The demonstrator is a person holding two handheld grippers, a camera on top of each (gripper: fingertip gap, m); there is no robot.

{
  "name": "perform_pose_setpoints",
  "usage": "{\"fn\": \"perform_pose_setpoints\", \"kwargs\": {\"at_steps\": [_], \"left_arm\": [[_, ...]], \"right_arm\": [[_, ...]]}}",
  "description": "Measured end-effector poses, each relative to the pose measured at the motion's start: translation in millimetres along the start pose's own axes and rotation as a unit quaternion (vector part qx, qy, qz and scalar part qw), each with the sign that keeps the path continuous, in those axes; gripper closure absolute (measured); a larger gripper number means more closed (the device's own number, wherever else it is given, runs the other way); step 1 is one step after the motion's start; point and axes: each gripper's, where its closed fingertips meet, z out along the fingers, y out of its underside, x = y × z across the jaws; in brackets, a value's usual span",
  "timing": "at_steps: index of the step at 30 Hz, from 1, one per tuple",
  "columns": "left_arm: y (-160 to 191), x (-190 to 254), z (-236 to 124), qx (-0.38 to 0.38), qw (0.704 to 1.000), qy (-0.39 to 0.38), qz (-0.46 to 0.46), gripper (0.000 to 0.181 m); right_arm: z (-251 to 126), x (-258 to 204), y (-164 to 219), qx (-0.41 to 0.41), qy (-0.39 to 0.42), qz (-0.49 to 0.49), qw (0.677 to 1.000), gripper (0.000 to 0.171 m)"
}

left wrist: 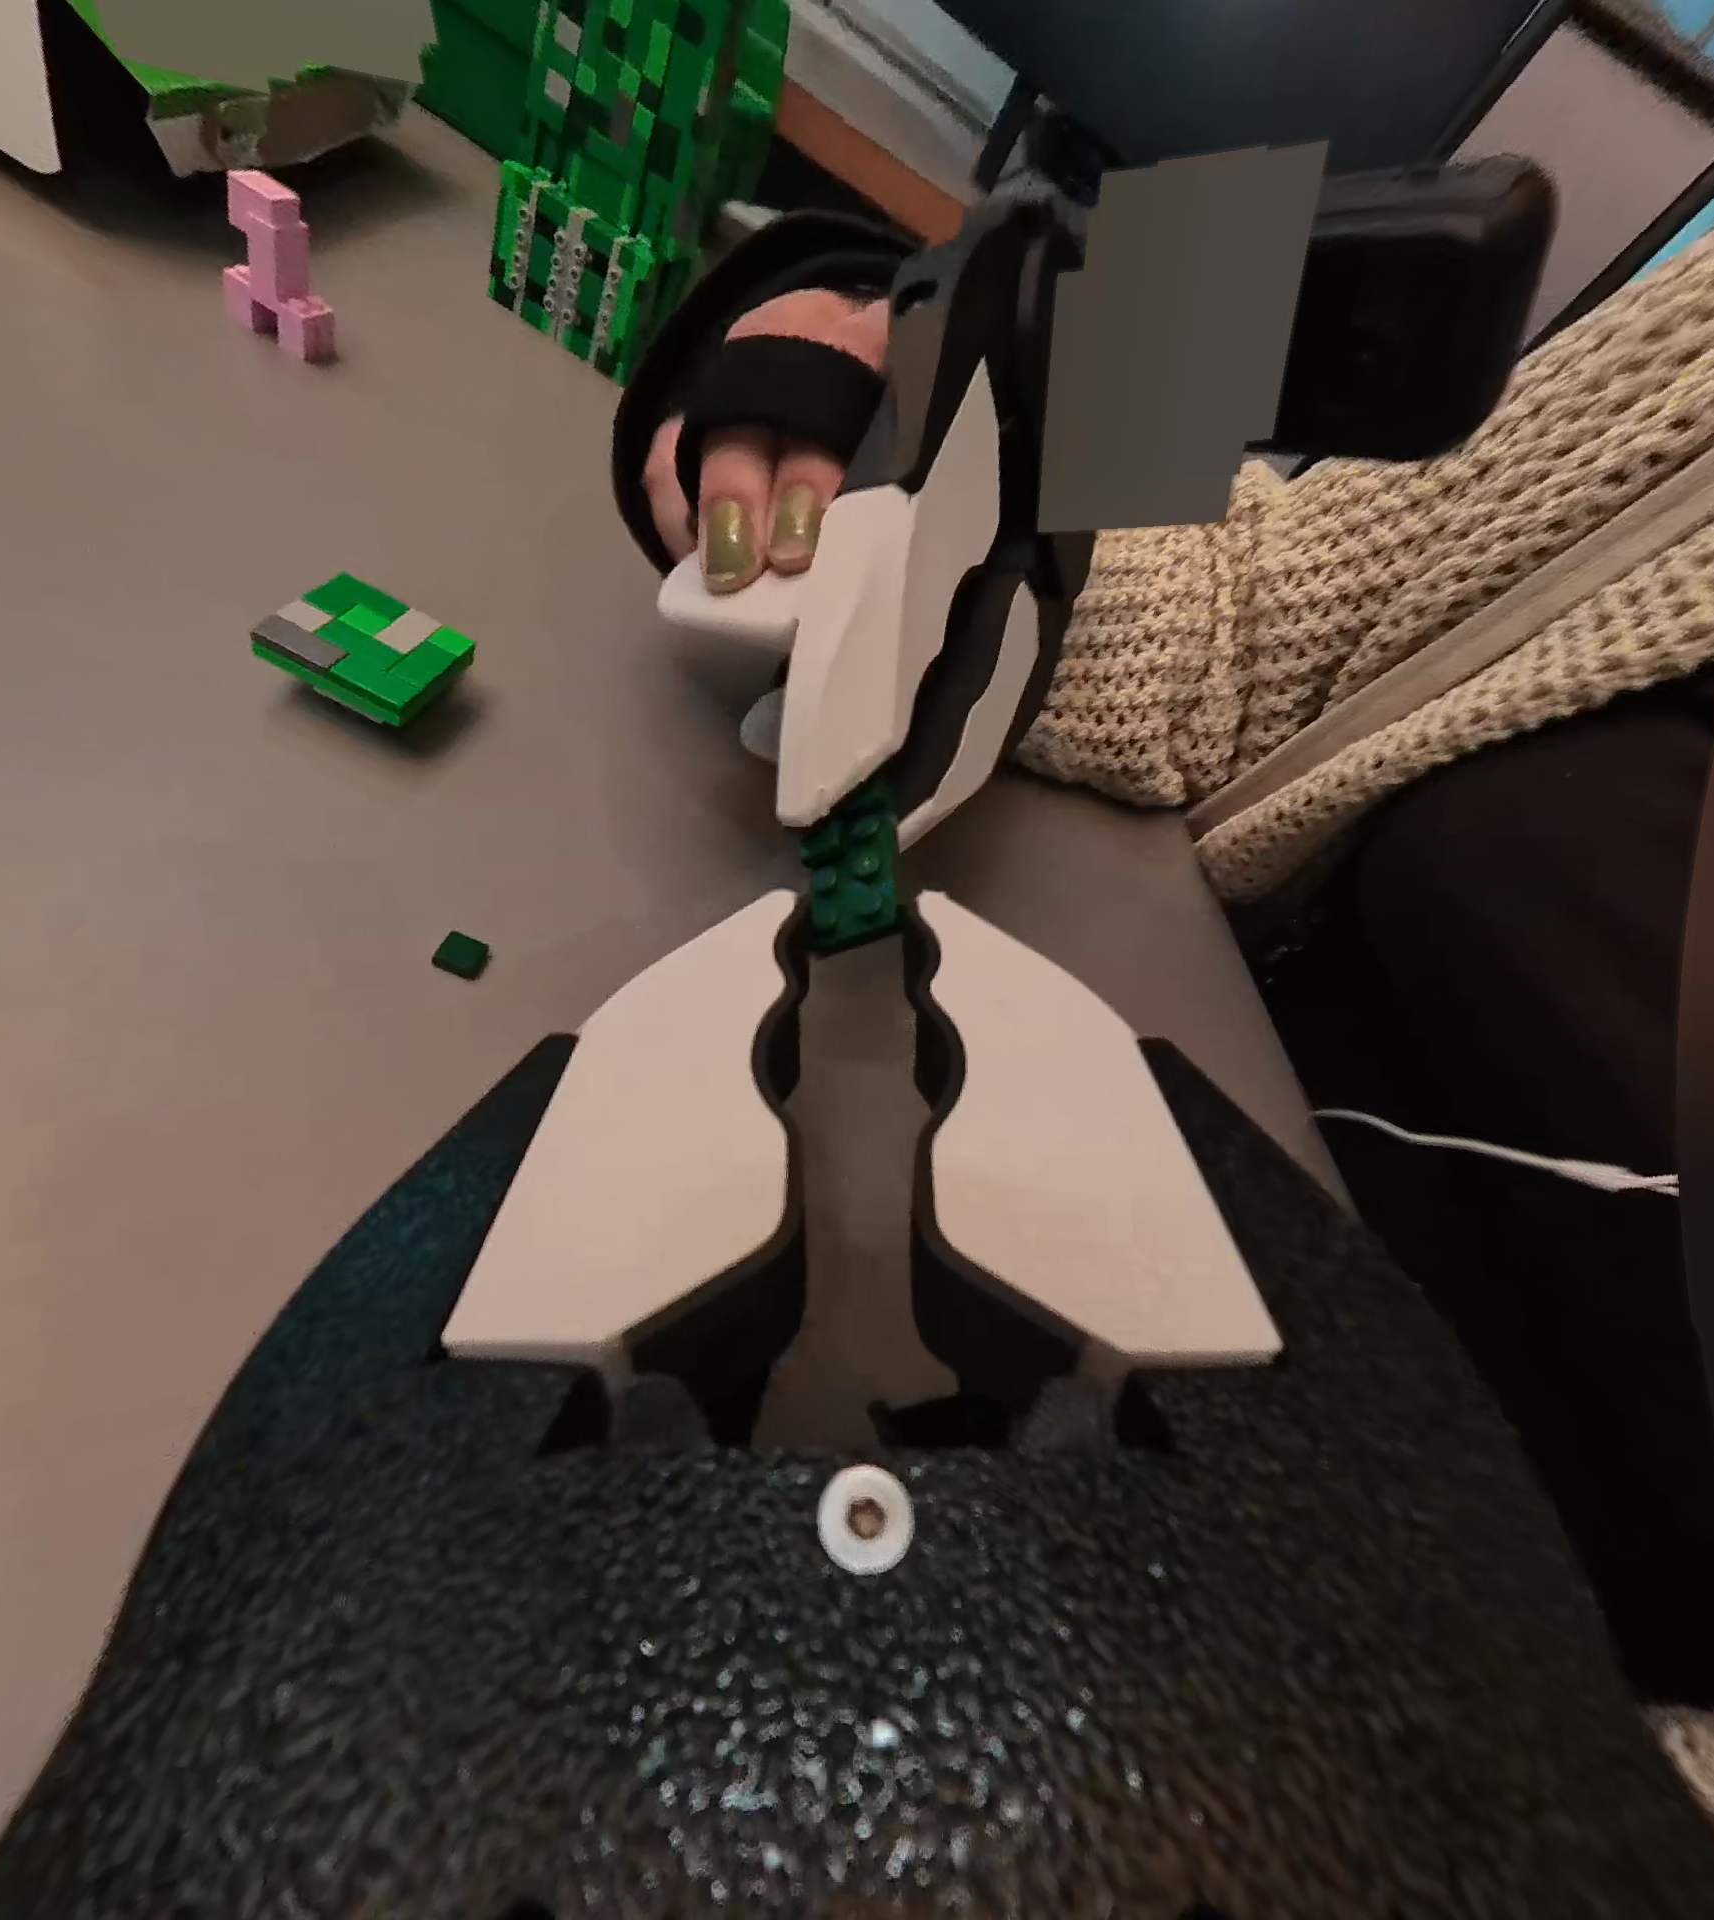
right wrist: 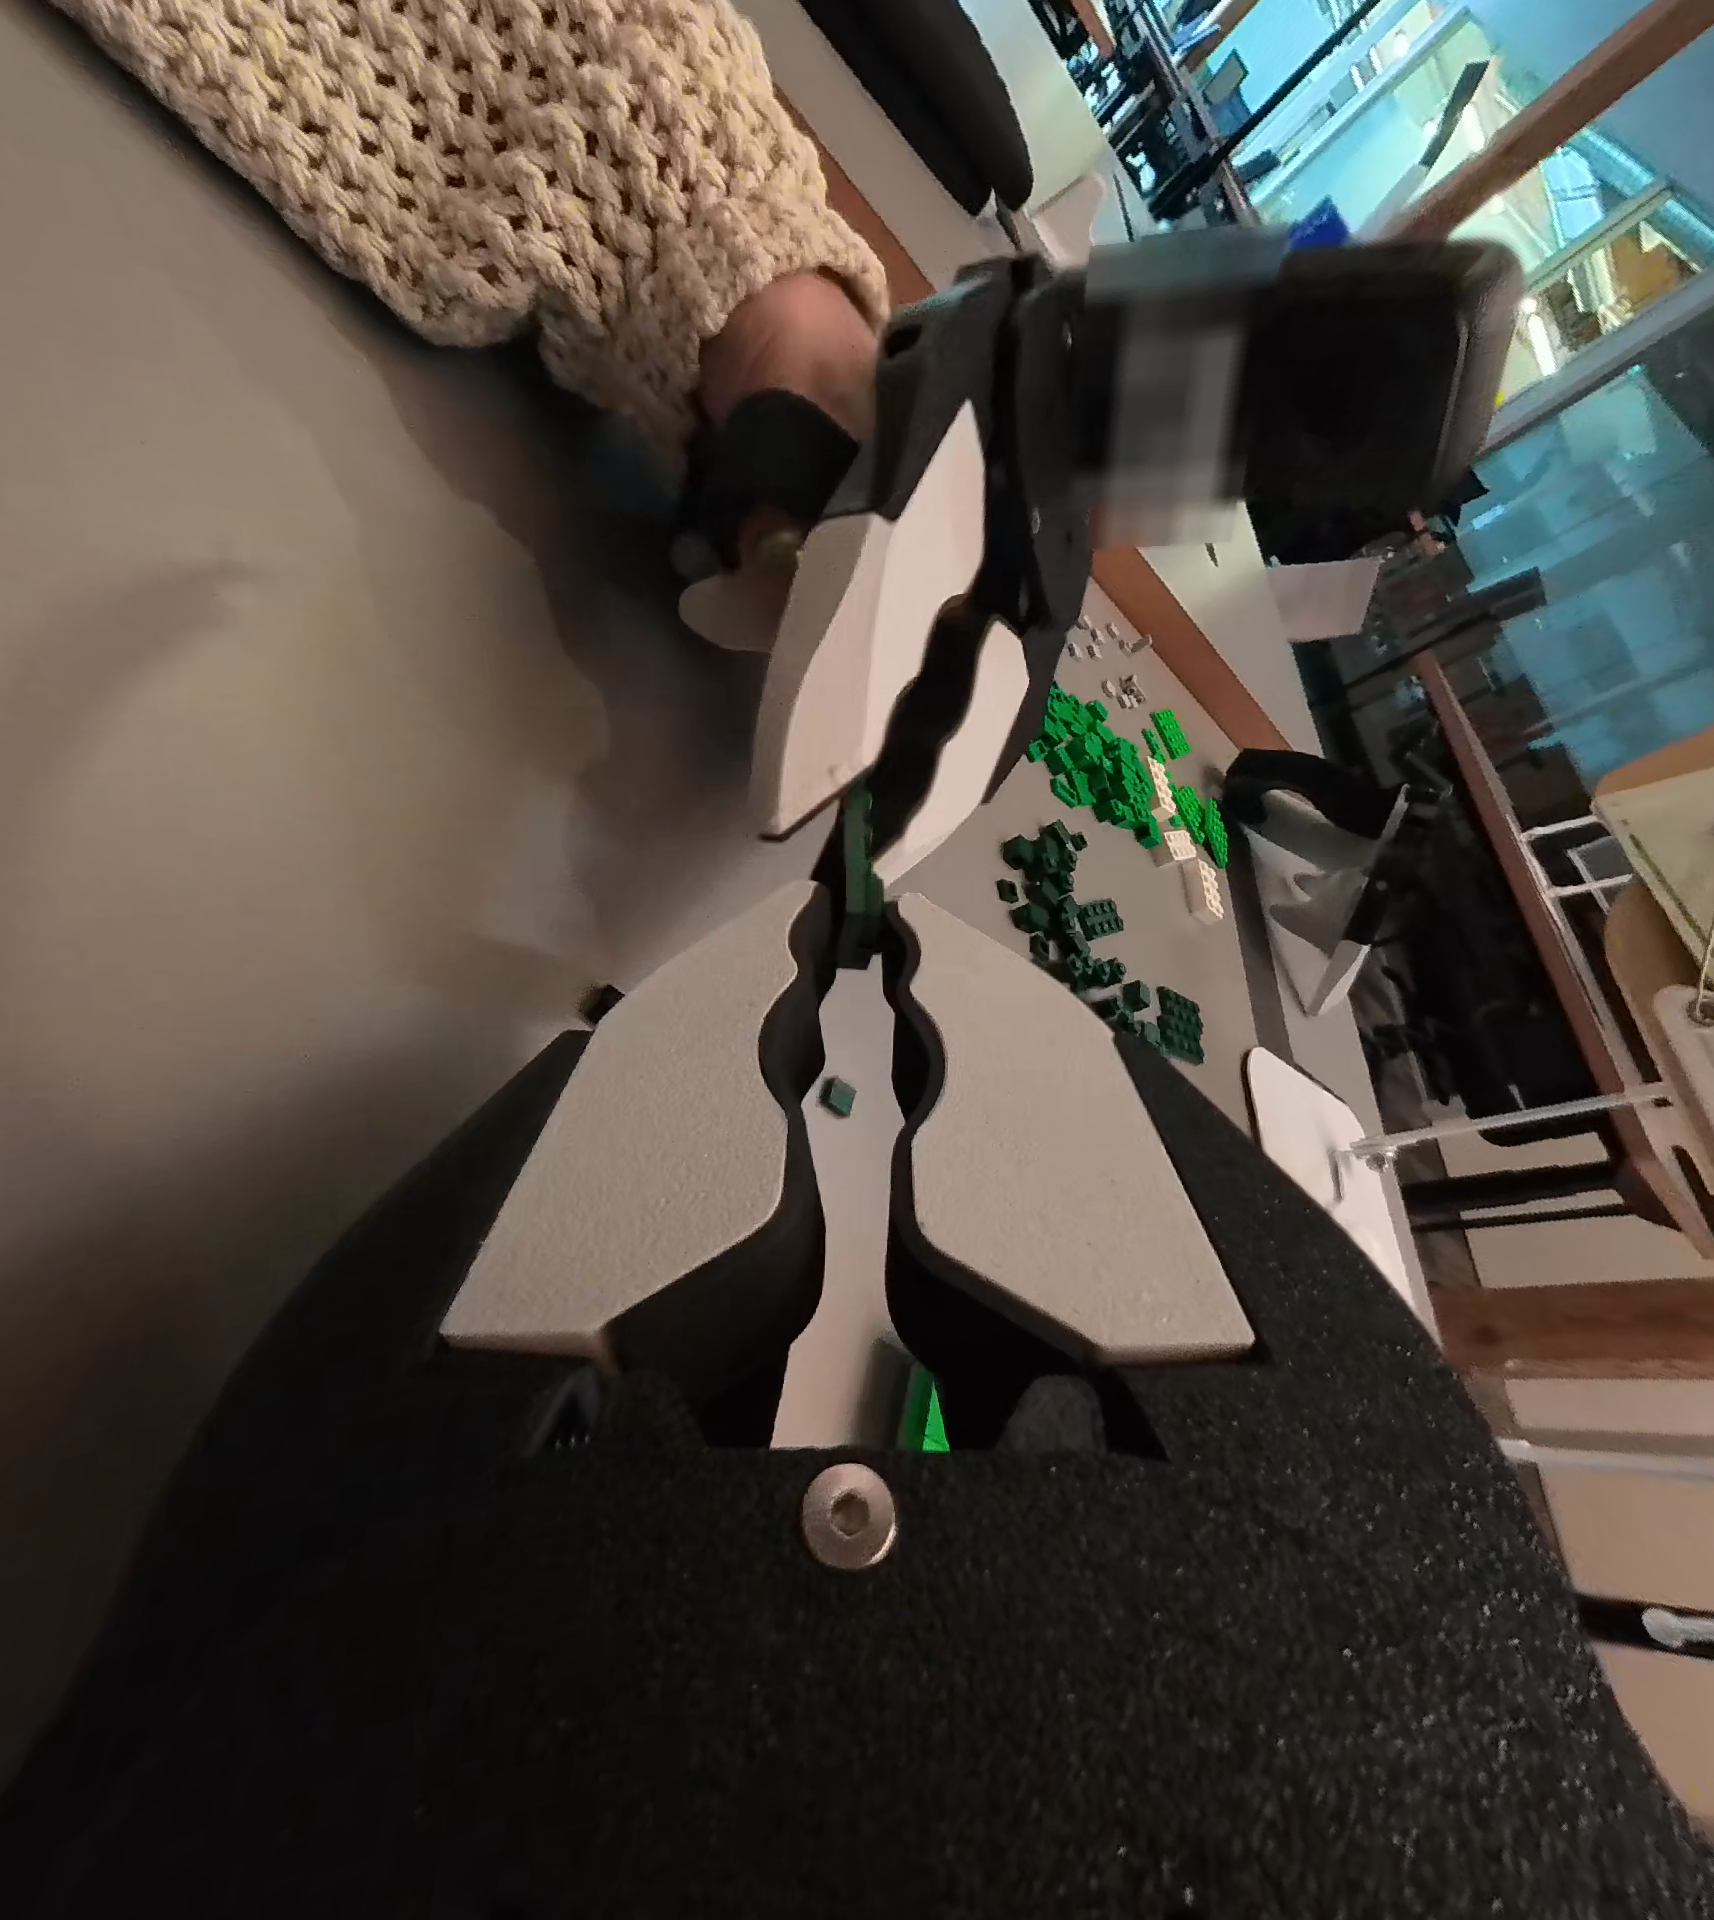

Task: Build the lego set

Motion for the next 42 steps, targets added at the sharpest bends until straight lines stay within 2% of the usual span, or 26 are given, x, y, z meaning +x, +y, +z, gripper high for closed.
{"fn": "perform_pose_setpoints", "kwargs": {"at_steps": [3, 7, 14, 27, 34, 36, 39, 42], "left_arm": [[-5.3, 1.9, -3.1, 0.025, 0.999, 0.027, -0.034, 0.165], [-0.9, -0.9, -2.1, 0.006, 1.0, 0.006, -0.014, 0.166], [-1.3, -1.2, -3.6, 0.005, 1.0, -0.002, 0.007, 0.166], [2.6, -1.7, -2.7, -0.013, 0.999, -0.013, 0.033, 0.167], [12.9, -5.1, 0.7, -0.058, 0.994, -0.043, 0.079, 0.17], [11.2, -5.9, 0.1, -0.051, 0.995, -0.044, 0.077, 0.17], [-4.5, -2.9, -4.8, 0.009, 0.999, -0.023, 0.043, 0.168], [-3.7, -4.1, -5.0, 0.01, 1.0, -0.012, 0.013, 0.157]], "right_arm": [[1.1, -2.2, -1.5, 0.001, 0.0, -0.016, 1.0, 0.163], [2.9, -4.5, 1.0, -0.006, -0.004, -0.013, 1.0, 0.163], [3.0, 0.3, 0.8, 0.0, -0.005, 0.06, 0.998, 0.154], [4.6, -8.9, -0.9, -0.001, -0.031, 0.045, 0.998, 0.163], [6.8, -21.1, 4.9, -0.03, -0.087, 0.067, 0.993, 0.163], [6.8, -19.0, 4.7, -0.029, -0.075, 0.055, 0.995, 0.163], [3.4, -4.0, -2.8, -0.006, -0.019, 0.031, 0.999, 0.163], [1.5, 0.1, -6.5, 0.002, 0.015, -0.021, 1.0, 0.163]]}}
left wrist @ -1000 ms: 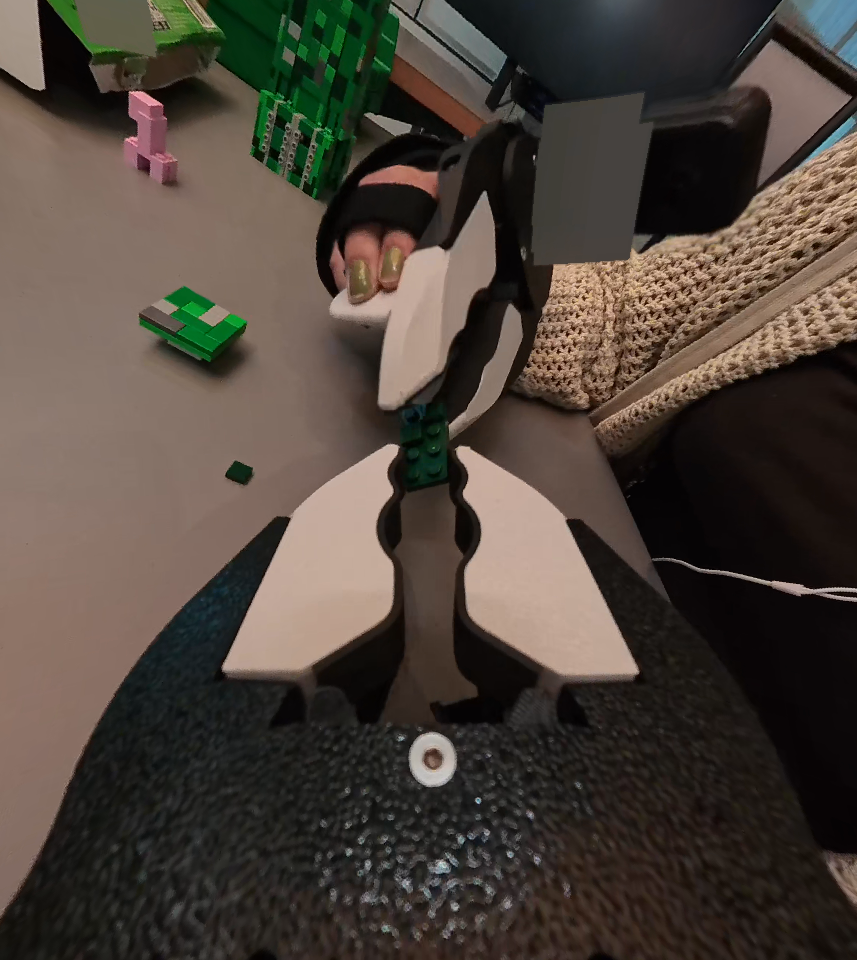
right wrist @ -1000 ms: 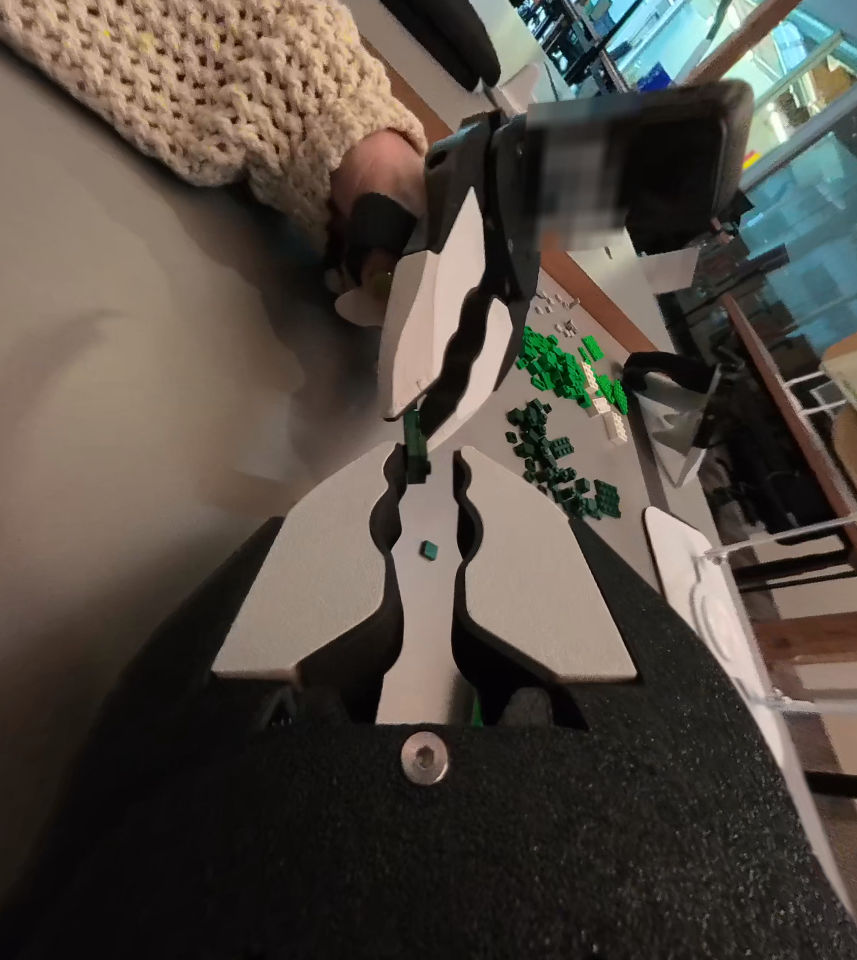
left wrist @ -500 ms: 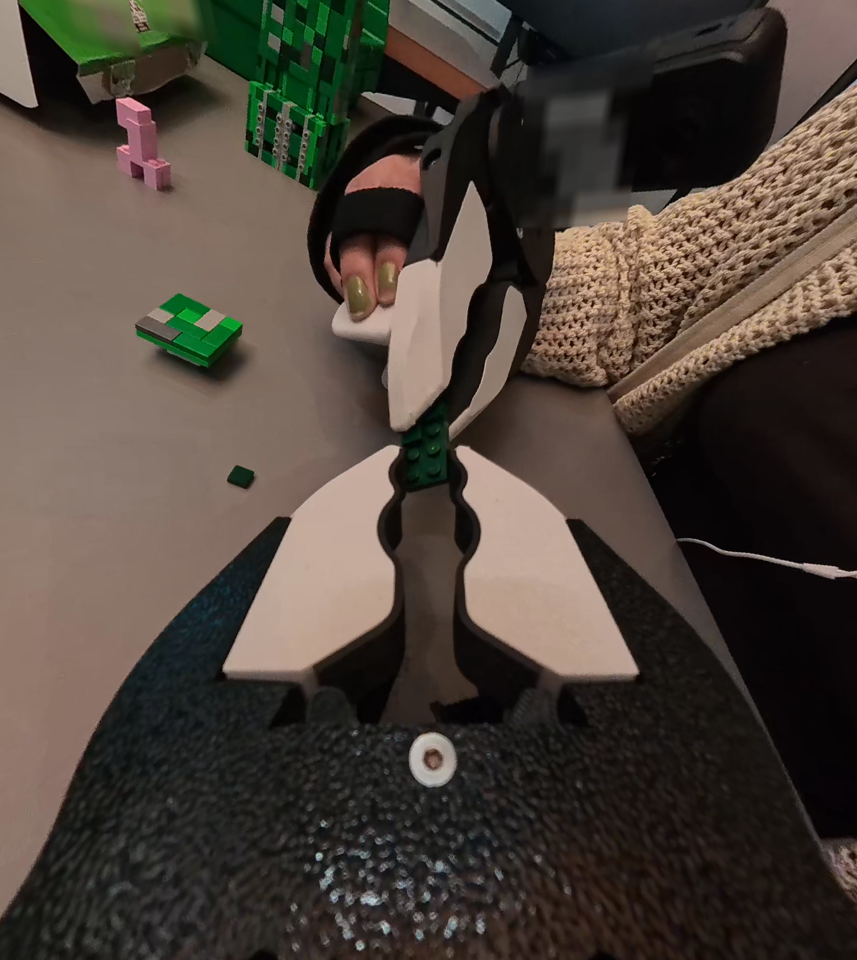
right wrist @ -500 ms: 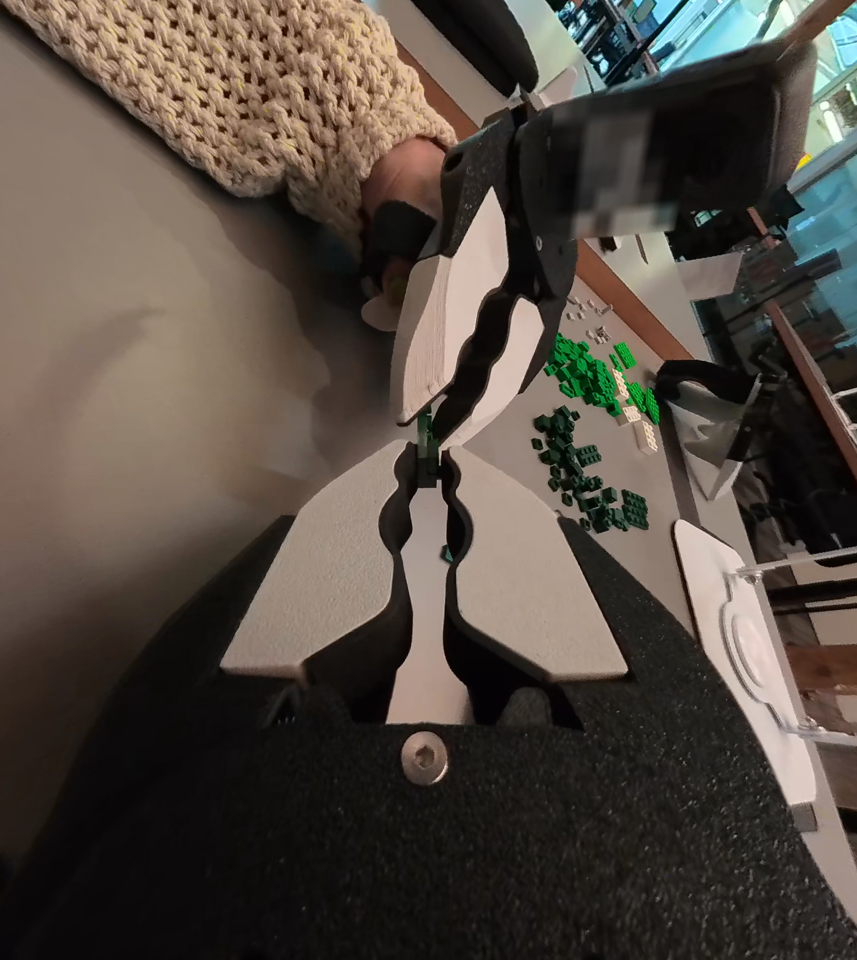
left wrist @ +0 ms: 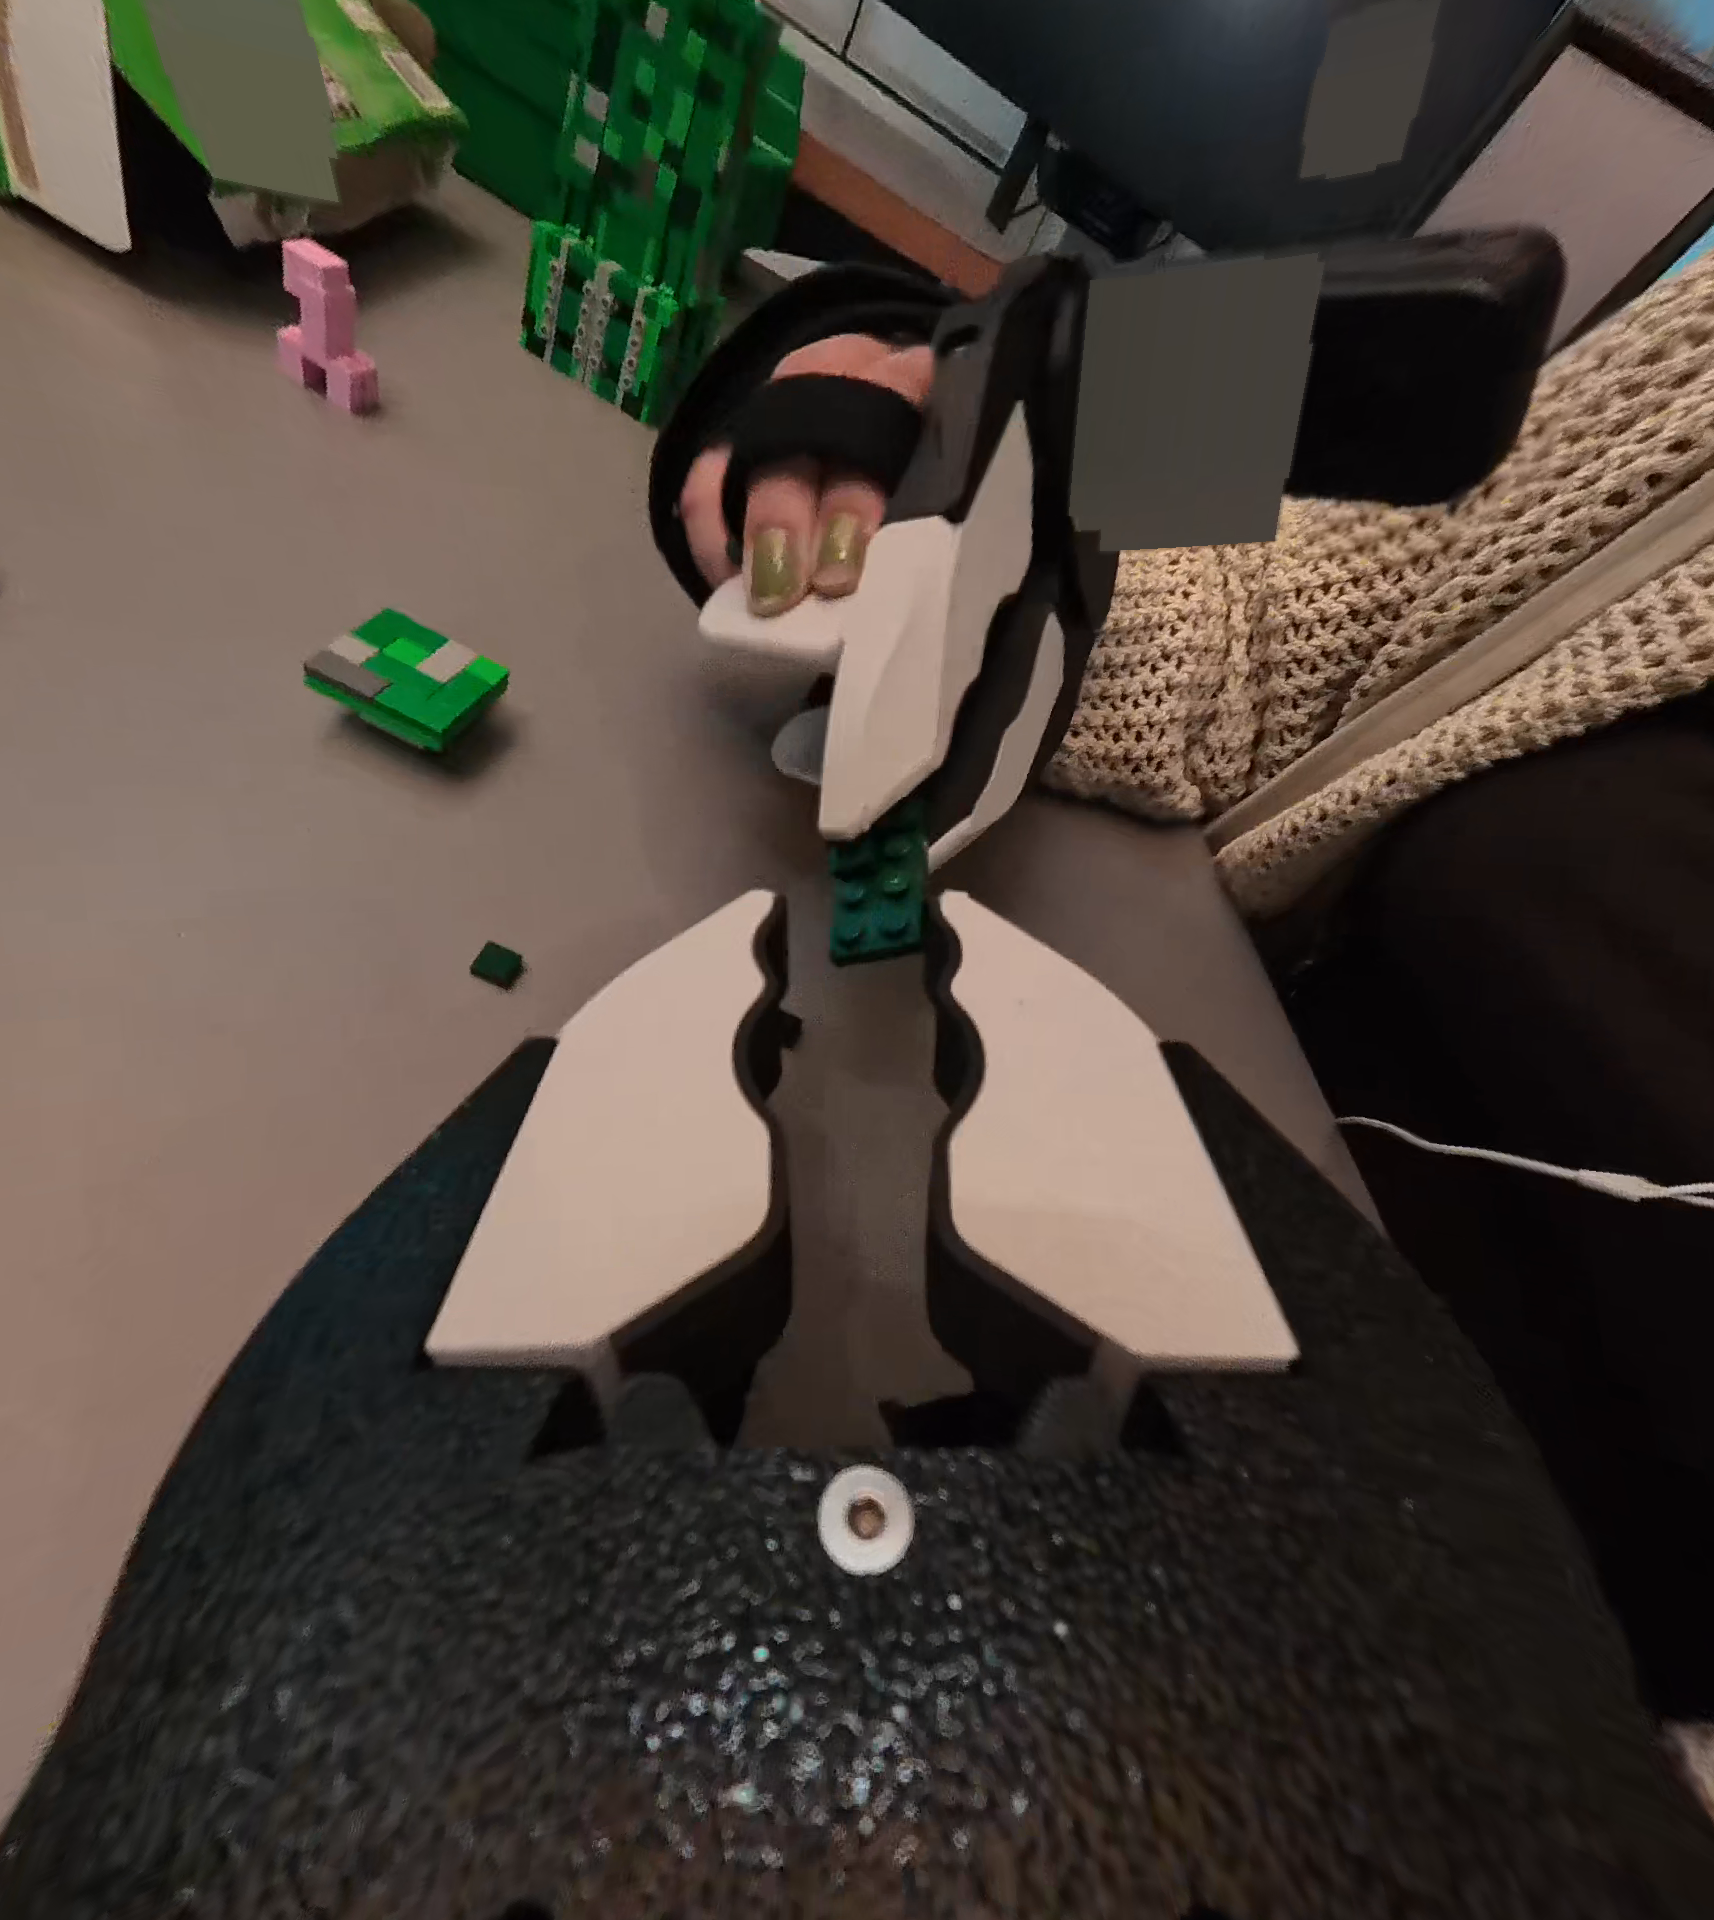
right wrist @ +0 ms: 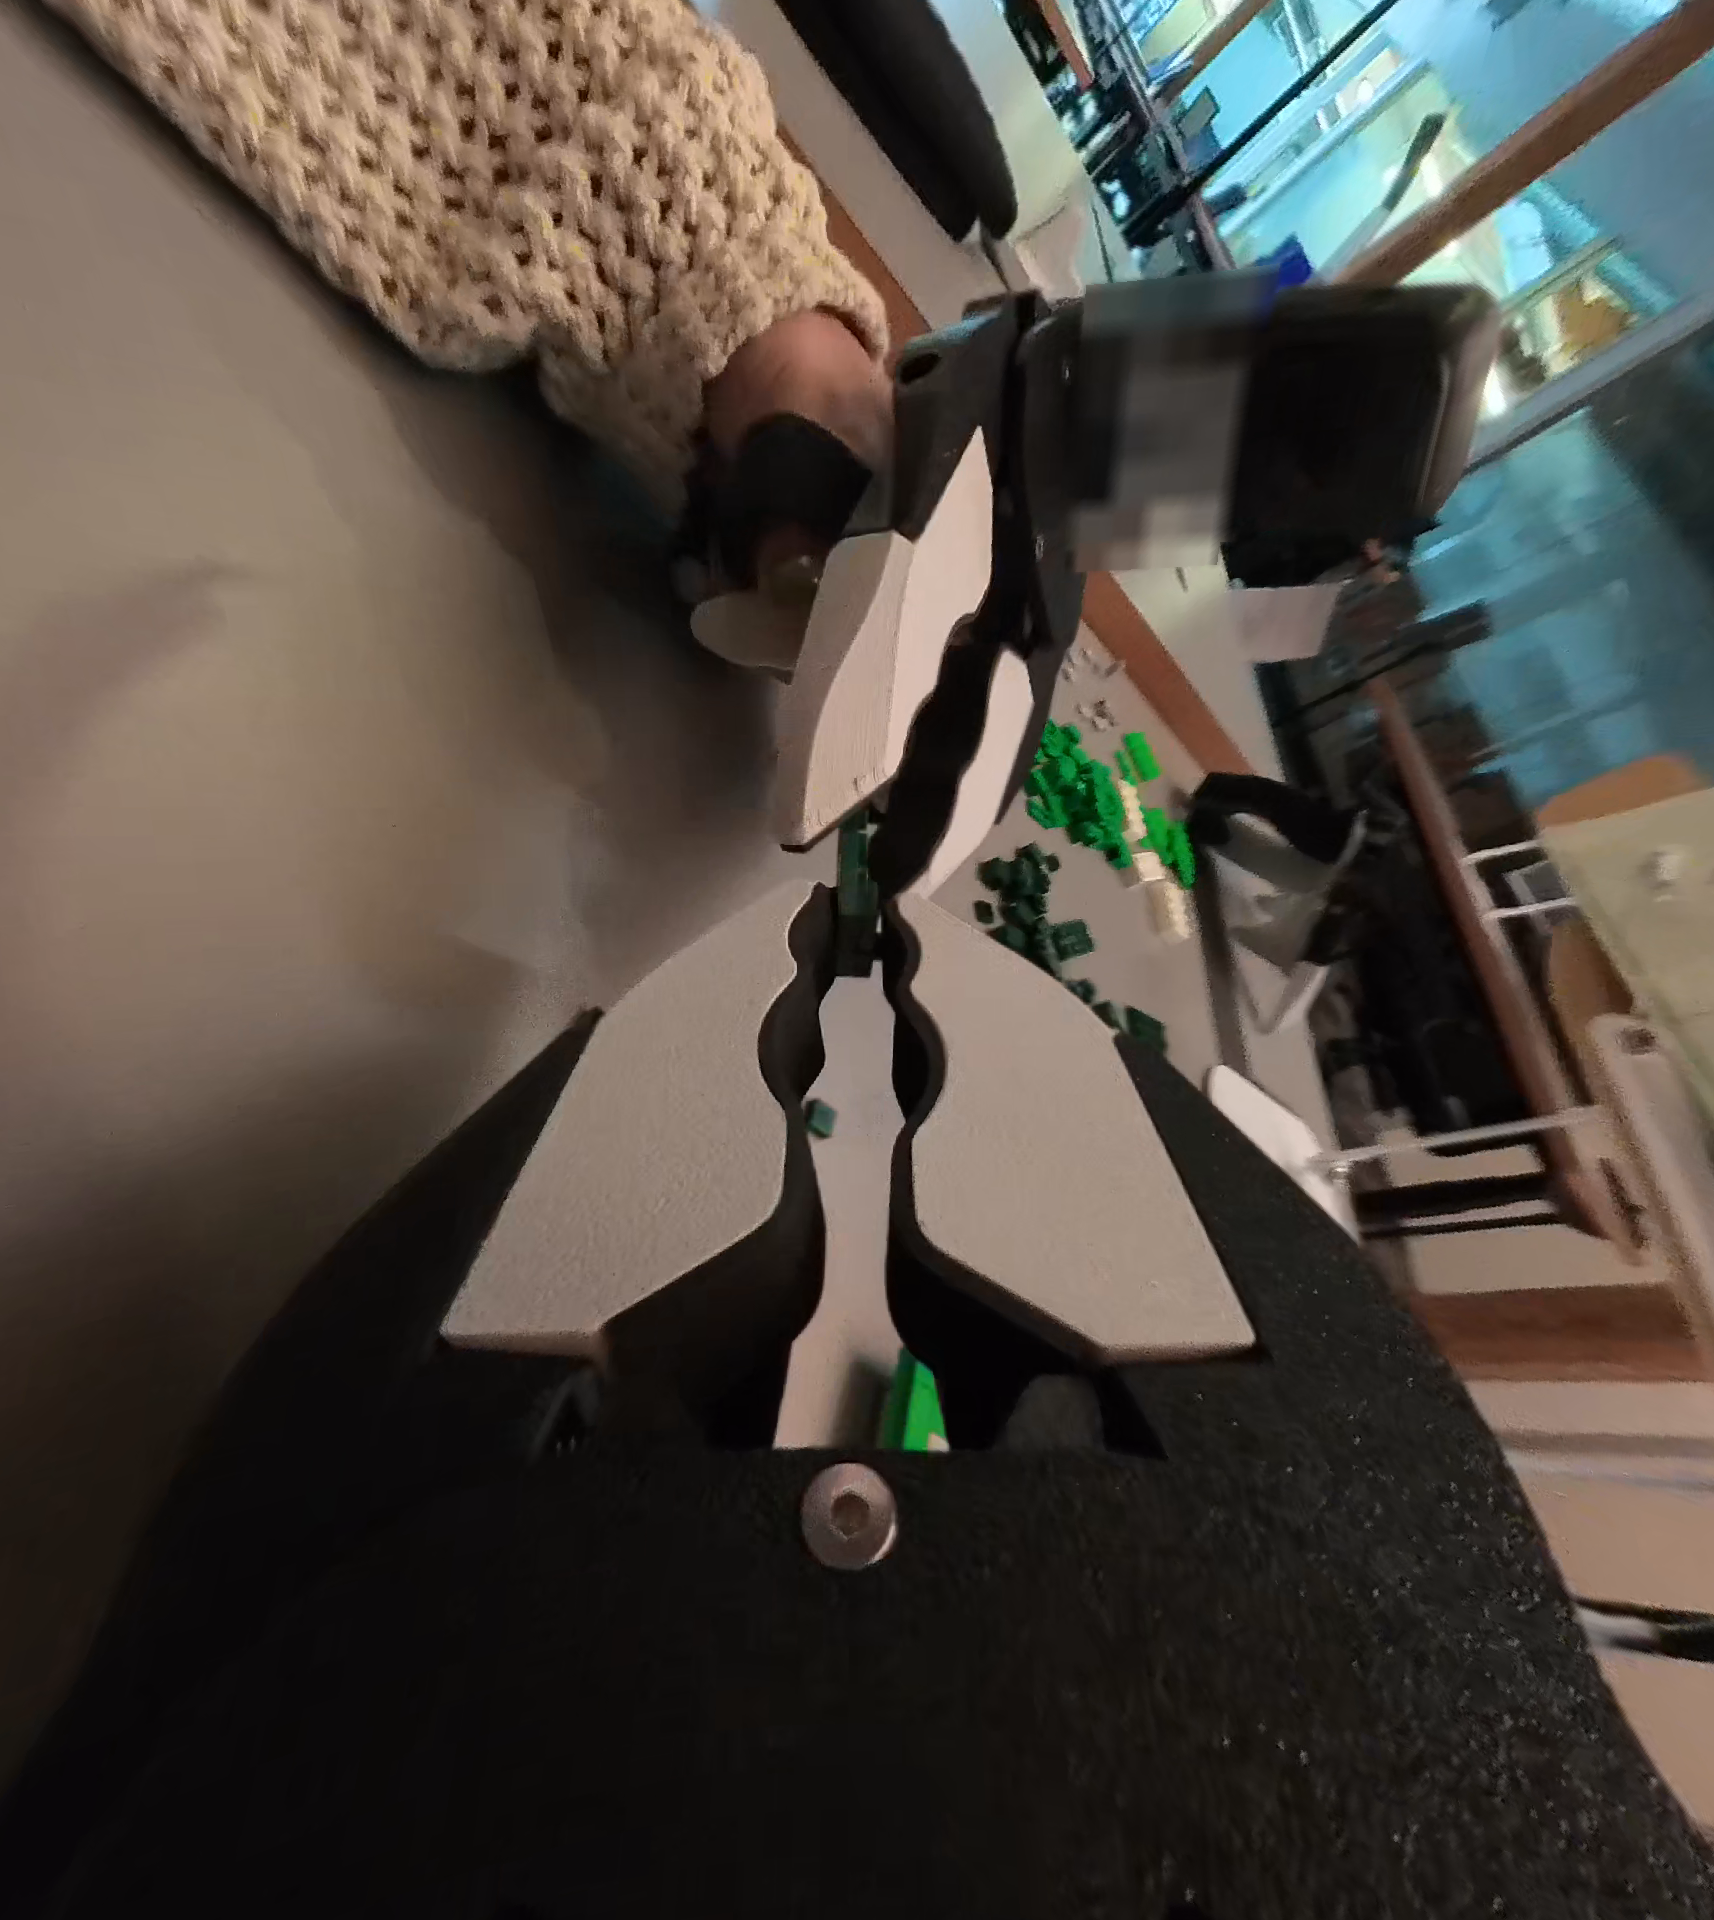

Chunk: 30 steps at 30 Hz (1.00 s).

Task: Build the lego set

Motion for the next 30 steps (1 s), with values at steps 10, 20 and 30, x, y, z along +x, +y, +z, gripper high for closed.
{"fn": "perform_pose_setpoints", "kwargs": {"at_steps": [10, 20, 30], "left_arm": [[-3.6, 2.6, -0.4, 0.011, 1.0, -0.004, 0.023, 0.165], [-0.9, 8.8, -1.3, 0.002, 0.999, 0.012, 0.045, 0.165], [-7.6, -15.2, -4.8, -0.054, 0.904, -0.226, 0.359, 0.165]], "right_arm": [[0.6, 6.7, 0.4, -0.002, 0.043, -0.026, 0.999, 0.16], [-10.2, 2.9, -1.6, 0.045, -0.047, 0.144, 0.987, 0.149], [-14.1, 33.7, 1.7, 0.12, -0.083, 0.459, 0.876, 0.148]]}}
